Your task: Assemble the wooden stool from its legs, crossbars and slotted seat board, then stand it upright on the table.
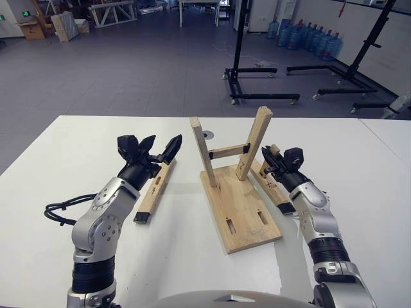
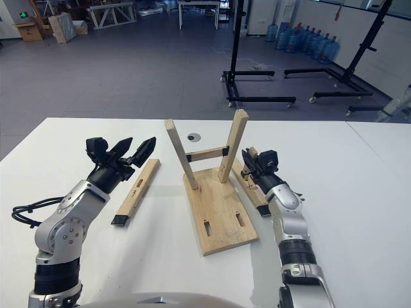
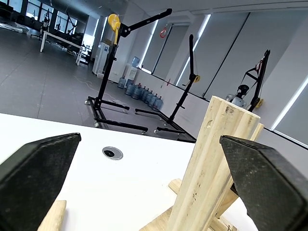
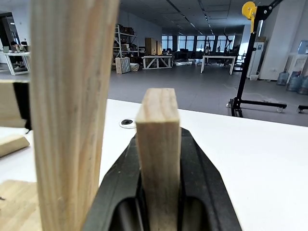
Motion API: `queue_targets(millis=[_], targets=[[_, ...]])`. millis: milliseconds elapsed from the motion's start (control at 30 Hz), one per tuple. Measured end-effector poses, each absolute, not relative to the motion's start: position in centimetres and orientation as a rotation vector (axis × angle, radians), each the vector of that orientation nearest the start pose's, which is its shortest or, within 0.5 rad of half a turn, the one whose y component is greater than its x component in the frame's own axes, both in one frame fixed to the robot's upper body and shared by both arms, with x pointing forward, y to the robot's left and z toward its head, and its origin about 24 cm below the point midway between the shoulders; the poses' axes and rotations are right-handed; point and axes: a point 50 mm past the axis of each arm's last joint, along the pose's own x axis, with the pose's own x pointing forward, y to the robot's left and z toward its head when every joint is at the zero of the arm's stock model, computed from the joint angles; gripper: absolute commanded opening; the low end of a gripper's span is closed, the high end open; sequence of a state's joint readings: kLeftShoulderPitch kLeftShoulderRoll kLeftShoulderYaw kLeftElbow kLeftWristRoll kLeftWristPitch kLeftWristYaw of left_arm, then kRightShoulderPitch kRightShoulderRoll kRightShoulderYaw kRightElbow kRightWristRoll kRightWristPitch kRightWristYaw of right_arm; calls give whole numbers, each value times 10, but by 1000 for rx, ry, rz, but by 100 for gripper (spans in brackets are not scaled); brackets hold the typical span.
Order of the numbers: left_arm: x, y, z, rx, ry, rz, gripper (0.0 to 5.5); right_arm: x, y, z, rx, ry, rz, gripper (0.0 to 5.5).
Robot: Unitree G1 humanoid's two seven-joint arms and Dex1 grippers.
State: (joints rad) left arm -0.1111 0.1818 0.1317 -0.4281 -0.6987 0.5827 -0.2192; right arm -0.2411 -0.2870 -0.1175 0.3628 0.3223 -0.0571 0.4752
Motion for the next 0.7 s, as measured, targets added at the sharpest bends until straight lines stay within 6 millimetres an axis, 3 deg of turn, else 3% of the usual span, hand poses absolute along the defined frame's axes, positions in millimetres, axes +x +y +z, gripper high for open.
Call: queue_targets(millis=[33,100,400,700], targets=[[253,154,130,-427,-19,-469,529,295,-213,48,88,24,329,93],[252,154,128,-429,-14,-470,529,280,-214,16,149,204,315,129],[252,152,126,-434,-8,-475,529,282,-216,22,139,238,310,282],[252,153,126,-431,-8,-475,529,278,-244,49,-59,233,412,282]])
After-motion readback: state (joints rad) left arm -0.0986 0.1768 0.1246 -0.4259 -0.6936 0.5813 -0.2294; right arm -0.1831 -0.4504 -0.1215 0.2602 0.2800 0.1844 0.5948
